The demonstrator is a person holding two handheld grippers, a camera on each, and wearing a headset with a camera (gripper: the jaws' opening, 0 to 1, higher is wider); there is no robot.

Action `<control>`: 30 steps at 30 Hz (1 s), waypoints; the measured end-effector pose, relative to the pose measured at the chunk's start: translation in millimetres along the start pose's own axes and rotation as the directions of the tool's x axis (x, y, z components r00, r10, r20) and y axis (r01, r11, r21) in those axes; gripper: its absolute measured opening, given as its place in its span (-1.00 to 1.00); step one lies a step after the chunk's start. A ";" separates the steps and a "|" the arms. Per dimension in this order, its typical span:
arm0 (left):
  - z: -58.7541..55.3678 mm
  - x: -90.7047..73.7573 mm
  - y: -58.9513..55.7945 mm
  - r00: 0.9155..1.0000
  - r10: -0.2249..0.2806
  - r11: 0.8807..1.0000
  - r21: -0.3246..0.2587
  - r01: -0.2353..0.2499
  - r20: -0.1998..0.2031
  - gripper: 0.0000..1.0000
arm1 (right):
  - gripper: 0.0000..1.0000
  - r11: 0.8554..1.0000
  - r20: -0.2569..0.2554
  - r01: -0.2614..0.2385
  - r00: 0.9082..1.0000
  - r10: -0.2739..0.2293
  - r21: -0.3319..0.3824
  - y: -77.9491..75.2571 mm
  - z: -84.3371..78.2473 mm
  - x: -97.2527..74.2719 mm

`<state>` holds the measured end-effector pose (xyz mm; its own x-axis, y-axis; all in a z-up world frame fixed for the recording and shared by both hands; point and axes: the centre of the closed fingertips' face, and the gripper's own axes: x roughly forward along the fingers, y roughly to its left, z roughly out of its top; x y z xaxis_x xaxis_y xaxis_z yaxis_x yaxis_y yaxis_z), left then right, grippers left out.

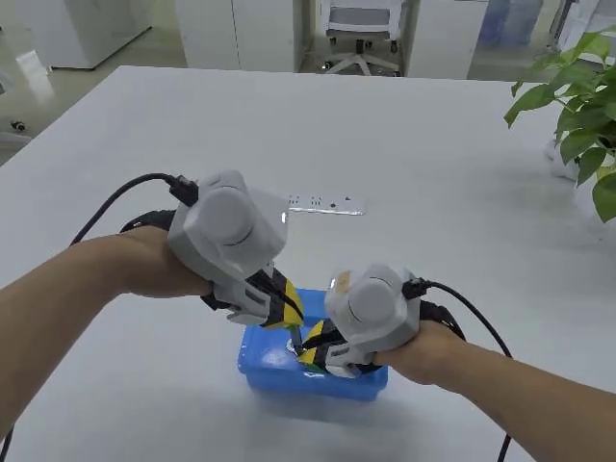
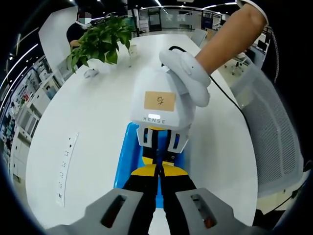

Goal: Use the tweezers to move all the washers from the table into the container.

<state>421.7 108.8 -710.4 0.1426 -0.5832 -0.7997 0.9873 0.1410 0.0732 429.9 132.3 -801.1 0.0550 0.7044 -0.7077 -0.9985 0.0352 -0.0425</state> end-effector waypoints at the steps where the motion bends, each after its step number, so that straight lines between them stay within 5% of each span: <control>1: 0.6 -0.6 0.1 1.000 0.002 1.000 0.002 -0.002 0.001 -0.90 | -0.76 1.000 0.001 0.003 1.000 -0.003 -0.002 0.1 0.4 -1.3; 30: 27.2 -33.0 -16.7 0.999 0.031 0.999 0.037 -0.032 0.038 -0.90 | -0.76 0.997 0.155 0.030 0.988 -0.018 -0.076 21.3 42.7 -41.4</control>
<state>402.4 104.0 -669.0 0.1756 -0.6083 -0.7740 0.9841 0.1298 0.1212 406.1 134.2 -742.6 0.0711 0.8050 -0.5890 -0.9931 0.0019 -0.1173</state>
